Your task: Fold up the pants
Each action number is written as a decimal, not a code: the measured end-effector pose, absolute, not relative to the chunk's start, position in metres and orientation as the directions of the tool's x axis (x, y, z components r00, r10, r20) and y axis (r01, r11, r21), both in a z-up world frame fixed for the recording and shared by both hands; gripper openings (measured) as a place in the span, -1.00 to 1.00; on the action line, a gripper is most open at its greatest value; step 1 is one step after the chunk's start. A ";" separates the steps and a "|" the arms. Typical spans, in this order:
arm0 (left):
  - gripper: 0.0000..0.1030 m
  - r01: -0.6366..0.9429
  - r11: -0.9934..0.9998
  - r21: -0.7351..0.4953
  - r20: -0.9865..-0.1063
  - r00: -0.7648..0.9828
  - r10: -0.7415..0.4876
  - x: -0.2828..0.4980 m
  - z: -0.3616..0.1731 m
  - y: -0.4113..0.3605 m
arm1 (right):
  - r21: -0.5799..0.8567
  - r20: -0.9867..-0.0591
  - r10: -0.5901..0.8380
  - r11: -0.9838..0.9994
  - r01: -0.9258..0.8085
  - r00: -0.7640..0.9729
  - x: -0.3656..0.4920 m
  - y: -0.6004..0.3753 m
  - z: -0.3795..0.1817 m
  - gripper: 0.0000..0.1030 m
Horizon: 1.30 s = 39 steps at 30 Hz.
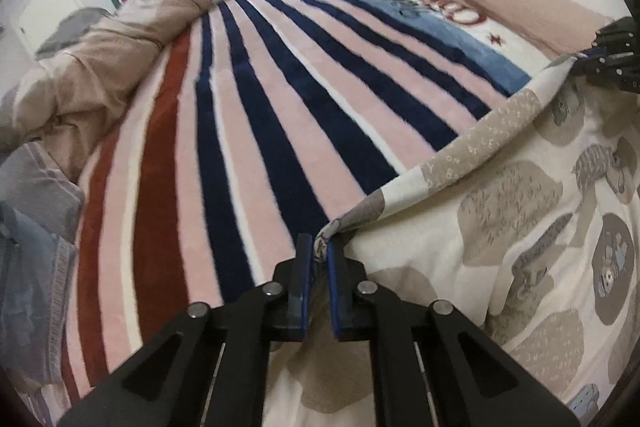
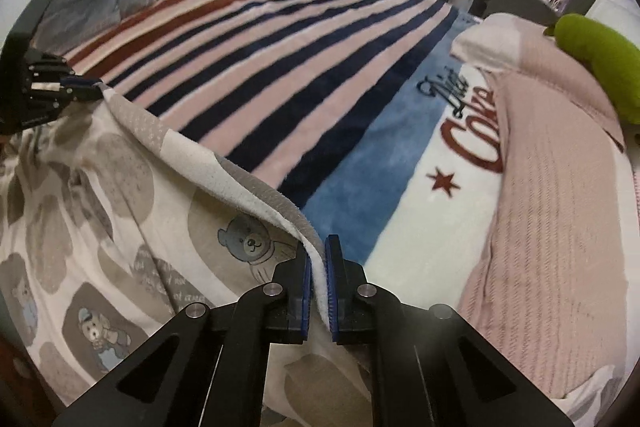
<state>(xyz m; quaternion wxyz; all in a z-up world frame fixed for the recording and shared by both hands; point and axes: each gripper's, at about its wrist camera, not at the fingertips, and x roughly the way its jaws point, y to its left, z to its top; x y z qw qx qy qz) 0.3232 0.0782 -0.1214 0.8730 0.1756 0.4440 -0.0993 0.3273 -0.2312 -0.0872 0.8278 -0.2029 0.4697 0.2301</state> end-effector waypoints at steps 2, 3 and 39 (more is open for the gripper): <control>-0.90 0.316 0.921 0.227 -0.789 0.614 -0.016 0.318 -0.111 0.078 | -0.126 -0.857 0.195 0.819 -0.560 0.477 0.325 -0.231 -0.079 -0.97; -0.90 0.309 0.921 0.236 -0.775 0.632 -0.014 0.312 -0.104 0.079 | -0.127 -0.849 0.199 0.823 -0.554 0.490 0.319 -0.231 -0.076 -0.97; 0.11 0.056 0.994 -0.094 -0.703 0.703 -0.106 0.124 -0.107 0.128 | 0.064 -0.744 0.289 0.929 -0.365 0.603 0.080 -0.294 -0.098 -0.90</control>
